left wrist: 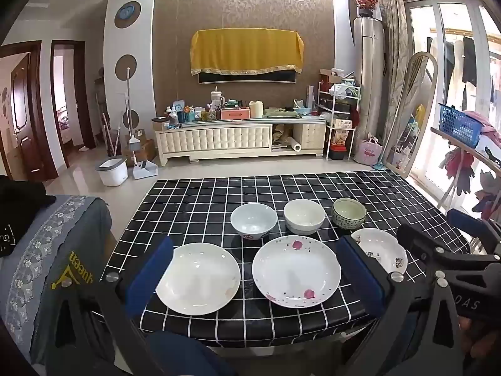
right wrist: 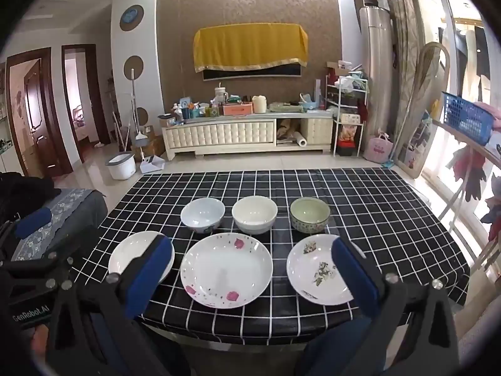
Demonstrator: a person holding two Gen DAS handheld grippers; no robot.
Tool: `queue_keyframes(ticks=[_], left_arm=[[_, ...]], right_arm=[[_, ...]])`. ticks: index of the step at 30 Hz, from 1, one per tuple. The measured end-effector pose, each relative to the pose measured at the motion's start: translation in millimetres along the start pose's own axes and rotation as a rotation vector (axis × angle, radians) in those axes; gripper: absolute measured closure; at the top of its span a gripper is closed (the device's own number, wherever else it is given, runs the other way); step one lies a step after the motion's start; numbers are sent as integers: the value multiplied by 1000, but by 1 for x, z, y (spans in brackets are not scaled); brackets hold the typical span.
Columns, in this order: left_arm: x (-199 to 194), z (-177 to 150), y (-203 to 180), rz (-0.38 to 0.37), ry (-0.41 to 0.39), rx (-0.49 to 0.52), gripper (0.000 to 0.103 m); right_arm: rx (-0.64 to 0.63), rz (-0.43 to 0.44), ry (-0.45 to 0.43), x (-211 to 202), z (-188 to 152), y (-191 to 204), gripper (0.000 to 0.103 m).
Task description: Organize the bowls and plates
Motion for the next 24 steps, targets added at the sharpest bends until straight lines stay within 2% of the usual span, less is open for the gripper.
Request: queue_keyframes(ticks=[4,11,24], left_arm=[[0,-1,0,-12,9,-3,0],[0,-1,0,-15,12,0,0],[3,-2,-3,-45,28,1,0]], right_arm=[[5,6,15,-2,3,-1,0],[4,-19,31,0,-12,-5,0],[8,-55,68,-1,-7,-3,0]])
Point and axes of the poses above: each gripper's, at about its wrist camera, not at the fingertips, and x roughly the way its jaws point, y to its left, z to its top, the point moved 3 cm from there along x, roughly the way its jaws point, and after that the axes turned 11 degrees about -z, right-handed, at the moved point
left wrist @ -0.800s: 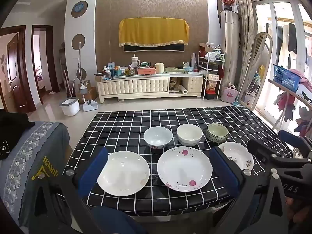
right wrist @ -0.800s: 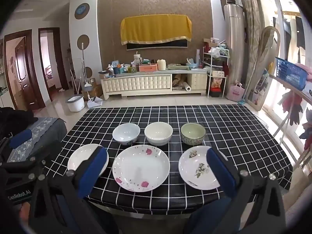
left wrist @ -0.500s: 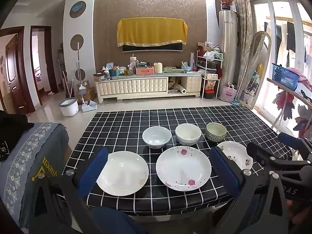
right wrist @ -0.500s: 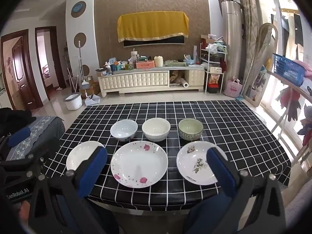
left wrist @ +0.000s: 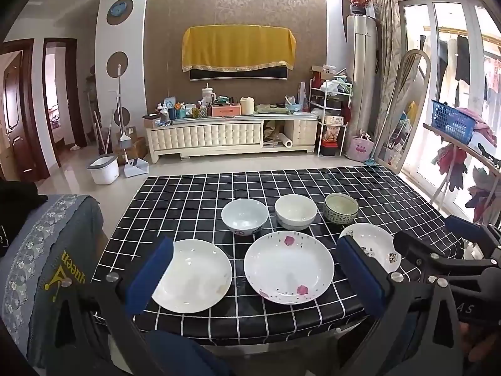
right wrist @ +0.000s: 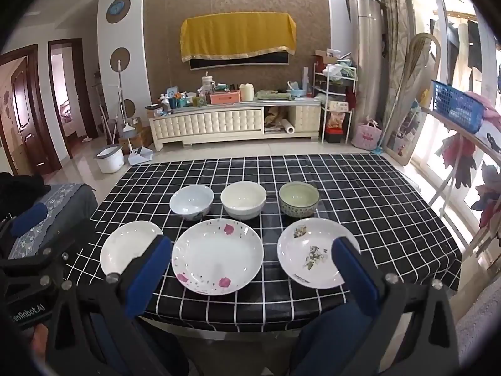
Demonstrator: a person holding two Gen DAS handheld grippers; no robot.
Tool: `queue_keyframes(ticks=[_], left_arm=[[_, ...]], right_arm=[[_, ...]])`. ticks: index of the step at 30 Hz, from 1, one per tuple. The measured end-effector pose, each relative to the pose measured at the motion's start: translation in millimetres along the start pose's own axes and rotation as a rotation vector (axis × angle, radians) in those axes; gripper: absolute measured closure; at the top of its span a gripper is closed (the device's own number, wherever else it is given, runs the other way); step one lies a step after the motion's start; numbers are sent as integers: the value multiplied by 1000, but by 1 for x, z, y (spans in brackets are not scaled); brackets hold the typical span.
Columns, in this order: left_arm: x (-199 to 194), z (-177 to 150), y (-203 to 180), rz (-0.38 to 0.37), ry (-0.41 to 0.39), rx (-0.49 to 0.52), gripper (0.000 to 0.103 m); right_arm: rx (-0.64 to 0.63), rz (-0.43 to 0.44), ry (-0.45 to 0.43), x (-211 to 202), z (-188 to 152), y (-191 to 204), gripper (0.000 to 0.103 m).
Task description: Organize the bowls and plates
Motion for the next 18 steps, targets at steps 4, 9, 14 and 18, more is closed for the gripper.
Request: queue_keyframes(ticks=[4,9,14,18], left_arm=[[0,-1,1,-4,0,-2,0],[-1,-1,0,-9,0,-4,0],[-1,-1,0,-9,0,-3,0],[0,-2,-1,-11,1,-1,0]], right_arm=[[0,-2,0,0,0,1,0],[4,-3,4,0,1,0,0],[4,-12,1,-2,1,1,0],[3,-19,1,-2,0,1,0]])
Point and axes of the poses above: each gripper's, at about its wrist camera, not at the fingertips, and x roughly the way its jaws point, y to its left, z to its top, the point moved 3 cm from there along x, roughly the way its jaws point, and after that the axes turned 11 degrees about -z, right-handed, at the moved point
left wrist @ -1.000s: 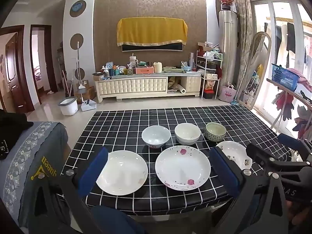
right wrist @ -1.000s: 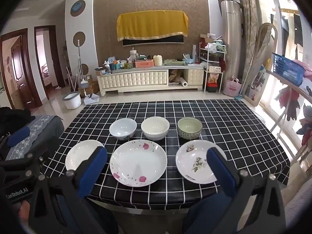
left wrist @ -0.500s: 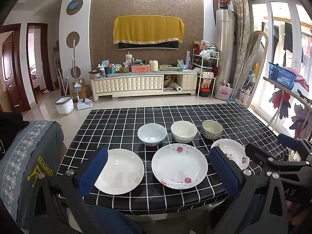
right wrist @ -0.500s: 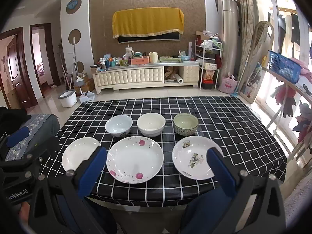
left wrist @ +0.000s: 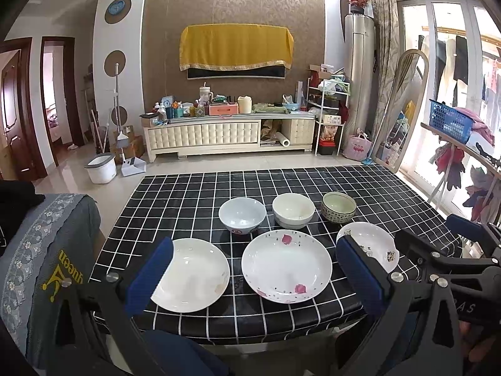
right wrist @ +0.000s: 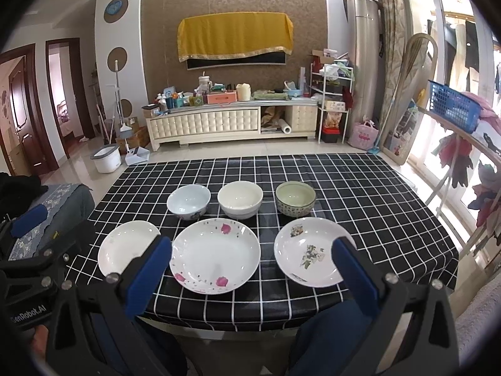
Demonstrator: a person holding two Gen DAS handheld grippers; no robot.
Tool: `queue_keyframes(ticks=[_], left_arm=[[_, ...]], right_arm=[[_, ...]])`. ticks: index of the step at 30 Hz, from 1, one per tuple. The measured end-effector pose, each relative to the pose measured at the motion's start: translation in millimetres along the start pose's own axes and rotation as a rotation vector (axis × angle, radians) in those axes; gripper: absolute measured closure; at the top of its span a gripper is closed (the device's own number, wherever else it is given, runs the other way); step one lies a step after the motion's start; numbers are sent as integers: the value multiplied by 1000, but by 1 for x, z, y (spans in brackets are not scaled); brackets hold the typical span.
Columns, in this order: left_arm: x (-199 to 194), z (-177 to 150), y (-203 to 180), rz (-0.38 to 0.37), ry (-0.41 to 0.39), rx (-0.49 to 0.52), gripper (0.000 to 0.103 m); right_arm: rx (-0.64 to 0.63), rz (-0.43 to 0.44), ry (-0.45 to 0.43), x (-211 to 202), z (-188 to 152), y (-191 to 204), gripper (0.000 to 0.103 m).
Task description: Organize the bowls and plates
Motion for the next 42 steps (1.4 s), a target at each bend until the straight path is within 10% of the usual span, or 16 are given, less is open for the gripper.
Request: queue_keyframes(ticks=[42], left_arm=[[1,-1,0,-21,14,-12,0]], right_arm=[[-2,-5,17,0,0,-2,0]])
Point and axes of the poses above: each gripper's, at about its wrist camera, not at the fingertips, and x roughly the way its jaws point, y to its left, z to its top, the point moved 3 cm from there along x, roughly the way its jaws point, and after that the axes turned 11 degrees about -z, right-handed, at the moved point
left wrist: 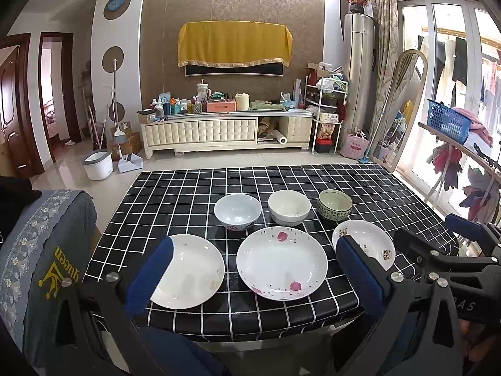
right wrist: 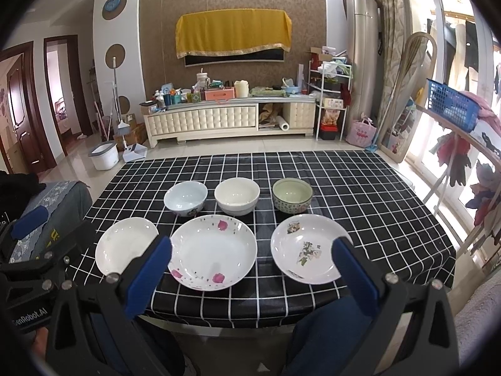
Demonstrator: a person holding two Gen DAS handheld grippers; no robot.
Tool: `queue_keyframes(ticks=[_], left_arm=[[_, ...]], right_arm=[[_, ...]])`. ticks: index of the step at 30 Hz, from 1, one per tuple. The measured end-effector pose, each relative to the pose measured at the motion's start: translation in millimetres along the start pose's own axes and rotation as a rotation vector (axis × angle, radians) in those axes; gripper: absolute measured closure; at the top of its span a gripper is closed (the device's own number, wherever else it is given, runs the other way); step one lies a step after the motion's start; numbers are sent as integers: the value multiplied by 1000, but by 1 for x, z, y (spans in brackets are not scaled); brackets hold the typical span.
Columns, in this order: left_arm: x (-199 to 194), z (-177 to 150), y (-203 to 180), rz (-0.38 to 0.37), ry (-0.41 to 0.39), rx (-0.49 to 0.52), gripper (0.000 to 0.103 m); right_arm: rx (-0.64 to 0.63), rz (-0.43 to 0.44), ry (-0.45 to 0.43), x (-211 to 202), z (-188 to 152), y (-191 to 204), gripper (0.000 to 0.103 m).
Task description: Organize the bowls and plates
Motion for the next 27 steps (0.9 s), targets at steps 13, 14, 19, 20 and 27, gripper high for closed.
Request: queue_keyframes(ticks=[13,14,19,20,27], left_arm=[[-1,0,1,5,-8,3,0],[-1,0,2,5,-9,1,0],[-3,1,4,12,-19,-2,0],[-3,2,7,15,-20,-3,0],[7,12,35,104,-4,-23,0]], right_arm=[[-1,4,-4,-1,1,0,0],[-2,6,-3,0,1,1,0],[-3,23,-16,0,3,4,0],[-9,27,-22,0,5,6,0],[-35,72,-29,18,21,26,0]])
Point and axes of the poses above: each gripper's, at about its wrist camera, not at the fingertips, and x roughly the way its jaws point, y to its left, z to its top, the point moved 3 cm from there along x, roughly the way its jaws point, and after that the axes turned 11 degrees about -z, right-handed, at the moved point
